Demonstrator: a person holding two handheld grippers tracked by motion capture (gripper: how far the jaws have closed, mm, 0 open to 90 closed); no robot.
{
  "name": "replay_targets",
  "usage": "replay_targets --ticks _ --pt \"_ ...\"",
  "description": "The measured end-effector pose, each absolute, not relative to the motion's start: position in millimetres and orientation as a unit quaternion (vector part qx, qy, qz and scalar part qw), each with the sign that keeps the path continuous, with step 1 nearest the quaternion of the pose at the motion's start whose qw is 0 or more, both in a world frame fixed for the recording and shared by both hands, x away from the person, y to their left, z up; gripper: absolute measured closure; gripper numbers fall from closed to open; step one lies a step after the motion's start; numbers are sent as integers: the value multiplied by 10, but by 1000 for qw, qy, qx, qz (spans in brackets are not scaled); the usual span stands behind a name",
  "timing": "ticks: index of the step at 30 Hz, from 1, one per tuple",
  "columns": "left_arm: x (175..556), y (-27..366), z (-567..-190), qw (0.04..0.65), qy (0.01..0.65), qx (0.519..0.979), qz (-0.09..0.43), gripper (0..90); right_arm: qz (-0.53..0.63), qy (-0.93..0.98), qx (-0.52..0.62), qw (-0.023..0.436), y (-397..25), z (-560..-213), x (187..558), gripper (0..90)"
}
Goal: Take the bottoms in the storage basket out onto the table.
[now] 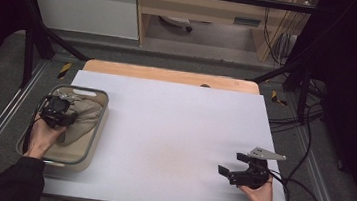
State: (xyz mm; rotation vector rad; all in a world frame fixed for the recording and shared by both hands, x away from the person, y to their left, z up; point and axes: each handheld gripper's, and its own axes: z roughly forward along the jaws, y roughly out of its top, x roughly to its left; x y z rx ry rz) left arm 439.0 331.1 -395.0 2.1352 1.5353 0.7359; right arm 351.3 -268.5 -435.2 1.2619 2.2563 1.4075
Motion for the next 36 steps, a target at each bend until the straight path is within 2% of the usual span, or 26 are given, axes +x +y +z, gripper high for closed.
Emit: replay_targets --ticks 36 --pt "4133 3396 -3745 292 544 727 301 697 474 764 427 97 -2679 -4356 3516 6"
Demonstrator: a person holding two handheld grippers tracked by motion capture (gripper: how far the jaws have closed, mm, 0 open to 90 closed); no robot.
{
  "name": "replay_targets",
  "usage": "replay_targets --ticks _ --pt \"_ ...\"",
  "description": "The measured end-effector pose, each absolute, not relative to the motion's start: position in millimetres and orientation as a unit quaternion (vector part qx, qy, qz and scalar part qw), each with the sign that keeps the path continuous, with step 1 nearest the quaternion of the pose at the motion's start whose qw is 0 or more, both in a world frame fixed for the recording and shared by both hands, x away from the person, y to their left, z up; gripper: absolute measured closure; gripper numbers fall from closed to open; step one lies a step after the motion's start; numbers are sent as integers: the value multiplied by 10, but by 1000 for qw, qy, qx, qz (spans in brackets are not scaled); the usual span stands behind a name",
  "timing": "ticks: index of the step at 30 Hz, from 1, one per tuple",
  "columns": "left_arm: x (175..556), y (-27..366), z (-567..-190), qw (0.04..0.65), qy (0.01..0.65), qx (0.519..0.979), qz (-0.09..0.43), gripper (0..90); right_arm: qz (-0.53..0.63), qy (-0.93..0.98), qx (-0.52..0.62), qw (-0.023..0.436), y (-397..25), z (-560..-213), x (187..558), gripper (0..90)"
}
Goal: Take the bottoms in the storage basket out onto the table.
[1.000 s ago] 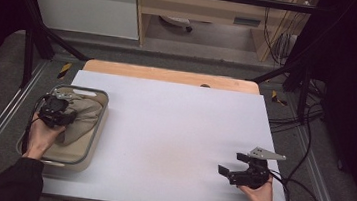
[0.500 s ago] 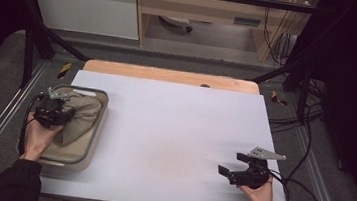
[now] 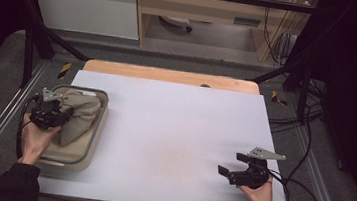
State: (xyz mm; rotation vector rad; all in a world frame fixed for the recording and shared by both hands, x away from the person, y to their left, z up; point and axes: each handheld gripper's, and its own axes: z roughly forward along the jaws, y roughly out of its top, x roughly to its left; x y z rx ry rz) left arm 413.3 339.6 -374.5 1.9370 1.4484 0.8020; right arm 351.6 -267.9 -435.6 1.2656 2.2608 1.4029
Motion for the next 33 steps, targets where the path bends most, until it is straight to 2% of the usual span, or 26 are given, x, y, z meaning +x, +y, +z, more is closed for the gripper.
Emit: replay_targets --ticks 33 --pt "3904 3449 -3546 366 540 685 325 697 474 764 427 99 -2679 -4357 3517 6"
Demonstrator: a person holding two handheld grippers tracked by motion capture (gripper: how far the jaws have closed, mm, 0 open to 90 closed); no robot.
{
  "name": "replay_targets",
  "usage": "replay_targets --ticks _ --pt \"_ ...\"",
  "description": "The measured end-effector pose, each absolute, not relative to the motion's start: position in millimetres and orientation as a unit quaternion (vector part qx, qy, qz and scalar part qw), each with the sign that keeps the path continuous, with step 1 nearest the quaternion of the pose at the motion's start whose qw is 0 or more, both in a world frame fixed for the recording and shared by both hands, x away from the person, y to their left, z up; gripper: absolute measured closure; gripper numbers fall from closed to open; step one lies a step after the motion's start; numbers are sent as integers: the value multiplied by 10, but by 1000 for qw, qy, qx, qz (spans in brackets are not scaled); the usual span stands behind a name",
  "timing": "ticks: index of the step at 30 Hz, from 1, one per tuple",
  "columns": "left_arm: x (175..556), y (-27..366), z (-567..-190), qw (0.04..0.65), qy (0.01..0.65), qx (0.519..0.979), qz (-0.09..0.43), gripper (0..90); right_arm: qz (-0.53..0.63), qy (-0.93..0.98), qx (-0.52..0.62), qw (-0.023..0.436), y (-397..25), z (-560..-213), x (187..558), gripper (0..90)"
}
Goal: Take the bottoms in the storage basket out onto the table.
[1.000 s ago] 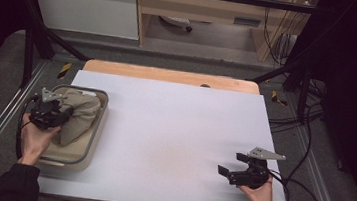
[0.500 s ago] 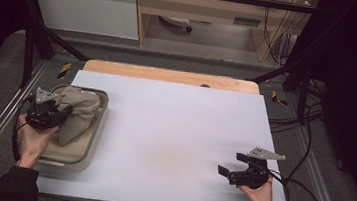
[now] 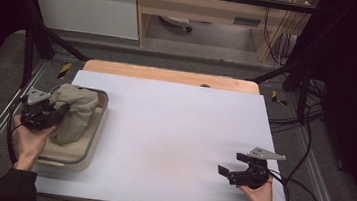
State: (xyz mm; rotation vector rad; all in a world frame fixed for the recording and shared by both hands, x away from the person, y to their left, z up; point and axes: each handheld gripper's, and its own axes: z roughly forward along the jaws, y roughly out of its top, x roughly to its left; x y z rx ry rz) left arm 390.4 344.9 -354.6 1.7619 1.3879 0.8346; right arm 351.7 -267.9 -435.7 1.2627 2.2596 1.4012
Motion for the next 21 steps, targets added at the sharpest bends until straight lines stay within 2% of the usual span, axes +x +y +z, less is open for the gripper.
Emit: replay_targets --ticks 21 --pt "3777 3496 -3460 406 536 660 337 696 473 764 427 98 -2678 -4359 3518 6"
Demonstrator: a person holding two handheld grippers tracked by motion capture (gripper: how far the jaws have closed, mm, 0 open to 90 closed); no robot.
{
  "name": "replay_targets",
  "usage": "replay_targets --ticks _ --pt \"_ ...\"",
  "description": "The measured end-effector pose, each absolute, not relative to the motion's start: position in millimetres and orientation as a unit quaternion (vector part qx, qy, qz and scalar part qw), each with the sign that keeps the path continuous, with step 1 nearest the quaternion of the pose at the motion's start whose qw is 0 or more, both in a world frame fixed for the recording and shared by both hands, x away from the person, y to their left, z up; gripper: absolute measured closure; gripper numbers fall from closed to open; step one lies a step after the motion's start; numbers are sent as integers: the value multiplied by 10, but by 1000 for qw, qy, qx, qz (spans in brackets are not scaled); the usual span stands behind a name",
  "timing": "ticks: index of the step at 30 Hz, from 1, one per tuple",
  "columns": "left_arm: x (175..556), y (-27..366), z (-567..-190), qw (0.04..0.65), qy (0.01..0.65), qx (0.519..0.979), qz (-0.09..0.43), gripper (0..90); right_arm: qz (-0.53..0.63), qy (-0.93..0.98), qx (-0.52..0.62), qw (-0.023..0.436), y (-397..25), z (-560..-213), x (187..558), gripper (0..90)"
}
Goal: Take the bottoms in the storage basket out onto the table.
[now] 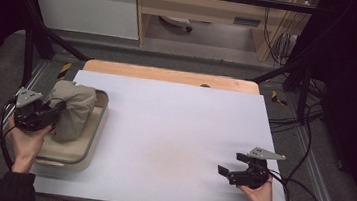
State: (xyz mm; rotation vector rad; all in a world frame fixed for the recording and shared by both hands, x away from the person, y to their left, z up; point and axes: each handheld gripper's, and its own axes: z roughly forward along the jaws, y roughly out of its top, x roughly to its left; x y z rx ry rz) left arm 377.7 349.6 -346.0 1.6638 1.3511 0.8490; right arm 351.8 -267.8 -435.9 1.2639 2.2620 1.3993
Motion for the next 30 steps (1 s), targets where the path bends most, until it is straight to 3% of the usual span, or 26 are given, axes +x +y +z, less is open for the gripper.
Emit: replay_targets --ticks 30 --pt "3667 3478 -3299 448 525 637 345 695 472 765 427 100 -2680 -4357 3517 6"
